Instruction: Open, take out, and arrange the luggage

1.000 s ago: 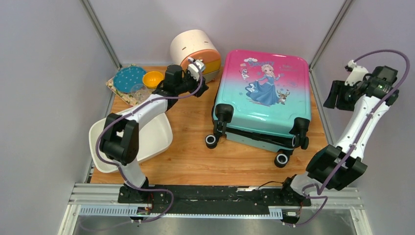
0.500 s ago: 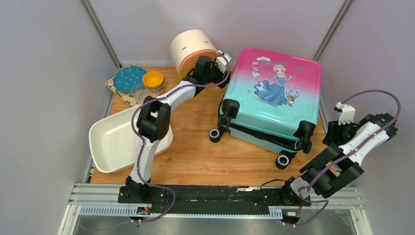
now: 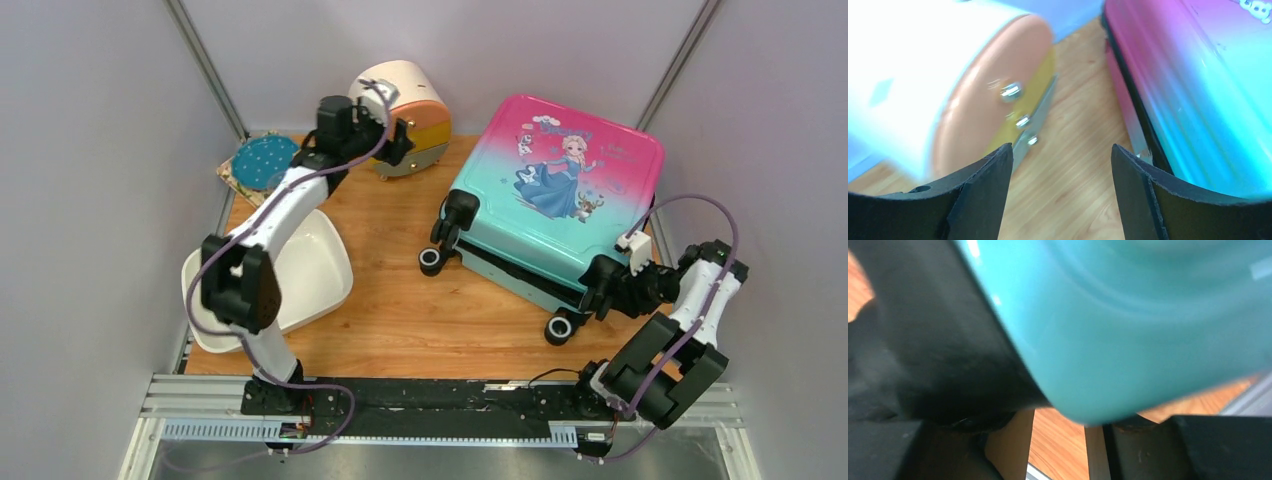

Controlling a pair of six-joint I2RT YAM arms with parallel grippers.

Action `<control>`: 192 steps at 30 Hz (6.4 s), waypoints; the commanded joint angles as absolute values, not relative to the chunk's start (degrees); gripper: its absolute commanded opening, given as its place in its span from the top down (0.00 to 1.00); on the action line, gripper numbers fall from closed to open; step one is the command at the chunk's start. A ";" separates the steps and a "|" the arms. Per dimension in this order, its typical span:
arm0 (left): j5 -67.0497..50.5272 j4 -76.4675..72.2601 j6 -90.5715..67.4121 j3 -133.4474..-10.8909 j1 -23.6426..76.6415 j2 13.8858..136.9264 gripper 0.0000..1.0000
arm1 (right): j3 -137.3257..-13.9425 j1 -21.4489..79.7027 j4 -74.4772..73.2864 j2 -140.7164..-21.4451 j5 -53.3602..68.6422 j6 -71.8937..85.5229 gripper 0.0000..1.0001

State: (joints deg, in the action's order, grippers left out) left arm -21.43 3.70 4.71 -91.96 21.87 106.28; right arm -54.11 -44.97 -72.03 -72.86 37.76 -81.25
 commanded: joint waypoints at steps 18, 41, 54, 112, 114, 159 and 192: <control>-21.98 -2.36 -29.78 -38.84 27.76 63.61 0.30 | -61.76 -0.26 -63.38 -45.88 50.90 -43.88 0.41; 9.93 11.86 -55.01 -73.03 48.78 98.69 0.35 | -74.62 -30.85 -47.29 -58.71 52.29 -18.81 0.31; 10.99 13.45 -55.90 -73.74 51.33 104.50 0.58 | -73.48 -38.58 -47.11 -60.73 58.18 -21.09 0.30; -9.14 -2.81 -24.69 -34.89 36.12 72.16 0.34 | -118.57 -17.14 -42.89 -124.62 11.25 -16.26 0.52; -8.09 -2.73 -25.57 -35.85 35.95 73.38 0.34 | -117.25 -16.88 -43.59 -126.64 13.70 -15.91 0.52; -17.48 -10.90 -13.21 -80.25 33.05 104.17 0.33 | -100.72 -28.65 -55.89 -98.19 24.25 -16.95 0.49; -35.17 11.27 10.38 -40.25 48.42 64.23 0.38 | -52.39 -13.54 -91.07 -36.21 21.03 -64.79 0.34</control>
State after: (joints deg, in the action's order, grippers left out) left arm -41.43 22.87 18.00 -42.83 45.78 63.31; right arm -57.30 -13.80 -75.48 -35.09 27.57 -68.01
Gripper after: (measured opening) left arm 0.611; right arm 0.677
